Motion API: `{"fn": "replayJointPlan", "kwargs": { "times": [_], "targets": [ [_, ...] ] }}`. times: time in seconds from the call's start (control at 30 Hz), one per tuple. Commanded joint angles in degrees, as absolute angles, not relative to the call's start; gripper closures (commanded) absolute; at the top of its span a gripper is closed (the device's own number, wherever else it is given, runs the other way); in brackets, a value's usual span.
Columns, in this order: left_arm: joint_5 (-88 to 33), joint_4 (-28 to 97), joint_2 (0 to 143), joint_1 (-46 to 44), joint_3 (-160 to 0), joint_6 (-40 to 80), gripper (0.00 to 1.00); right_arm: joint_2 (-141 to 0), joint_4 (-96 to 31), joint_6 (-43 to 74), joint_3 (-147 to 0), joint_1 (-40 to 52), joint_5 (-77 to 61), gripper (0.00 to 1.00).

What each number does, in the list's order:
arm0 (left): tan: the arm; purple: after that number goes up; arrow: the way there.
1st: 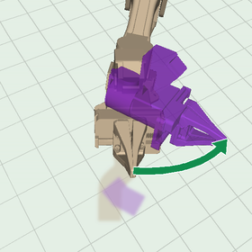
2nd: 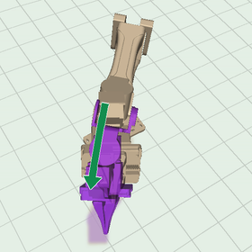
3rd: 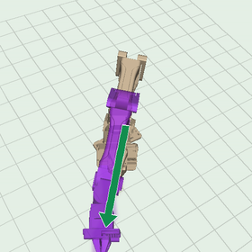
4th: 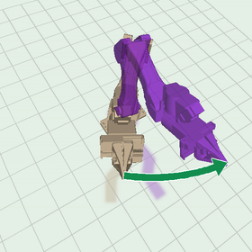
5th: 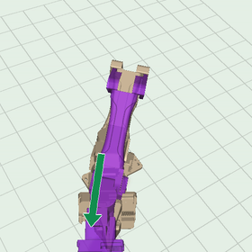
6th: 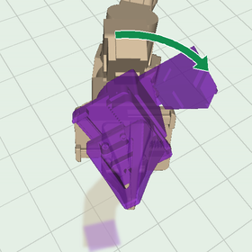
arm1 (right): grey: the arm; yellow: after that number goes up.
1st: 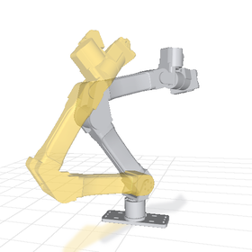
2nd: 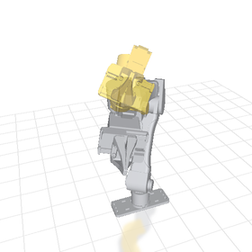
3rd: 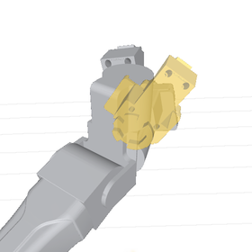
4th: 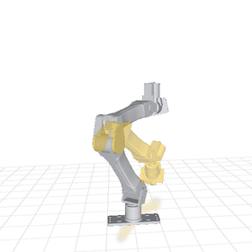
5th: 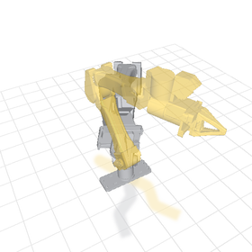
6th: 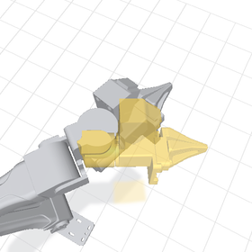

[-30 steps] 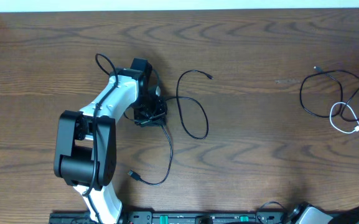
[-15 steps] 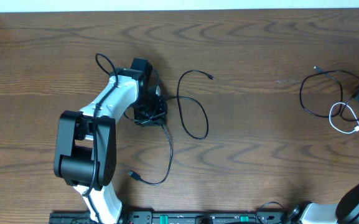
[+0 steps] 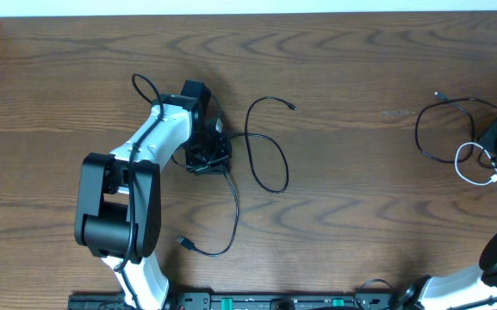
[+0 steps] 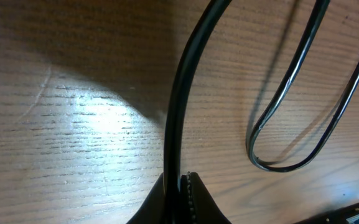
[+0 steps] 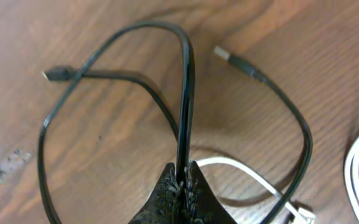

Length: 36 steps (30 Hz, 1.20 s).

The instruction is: Untangle cables

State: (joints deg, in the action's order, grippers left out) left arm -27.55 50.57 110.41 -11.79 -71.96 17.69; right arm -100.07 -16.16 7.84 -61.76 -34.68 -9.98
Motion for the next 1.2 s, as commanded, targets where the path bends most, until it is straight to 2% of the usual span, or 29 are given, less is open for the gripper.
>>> {"fn": "replayJointPlan", "kwargs": {
  "times": [0.0, 0.3, 0.5, 0.57, 0.63, 0.87, 1.17],
  "targets": [
    [-27.9, 50.7, 111.4, -12.0, -72.4, 16.6, 0.93, -95.3, -15.1, 9.0, -62.5, -36.6, -10.5, 0.99],
    [-27.9, 50.7, 111.4, -12.0, -72.4, 16.5, 0.93, -79.8, -9.6, 14.6, -63.8, -47.1, -10.4, 0.99],
    [-31.4, 49.5, 111.4, -12.1, -72.5, 16.6, 0.93, -78.9, -10.8, 14.8, -63.7, -49.6, -10.7, 0.98],
    [-32.6, 48.4, 111.3, -12.4, -72.6, 16.5, 0.93, -79.3, -11.7, 14.8, -63.7, -49.1, -14.7, 0.74],
    [-32.6, 47.8, 110.8, -13.0, -73.5, 16.3, 0.93, -79.6, -12.2, 14.8, -63.7, -48.4, -21.4, 0.62],
    [-32.4, 47.9, 104.8, -16.1, -78.5, 10.6, 0.93, -79.9, -14.5, 14.7, -63.7, -41.8, -37.6, 0.46],
    [-32.6, 47.6, 91.0, -21.3, -79.5, 5.6, 0.93, -79.9, -29.1, 3.1, -63.6, -23.1, -39.6, 0.31]
  ]
}}
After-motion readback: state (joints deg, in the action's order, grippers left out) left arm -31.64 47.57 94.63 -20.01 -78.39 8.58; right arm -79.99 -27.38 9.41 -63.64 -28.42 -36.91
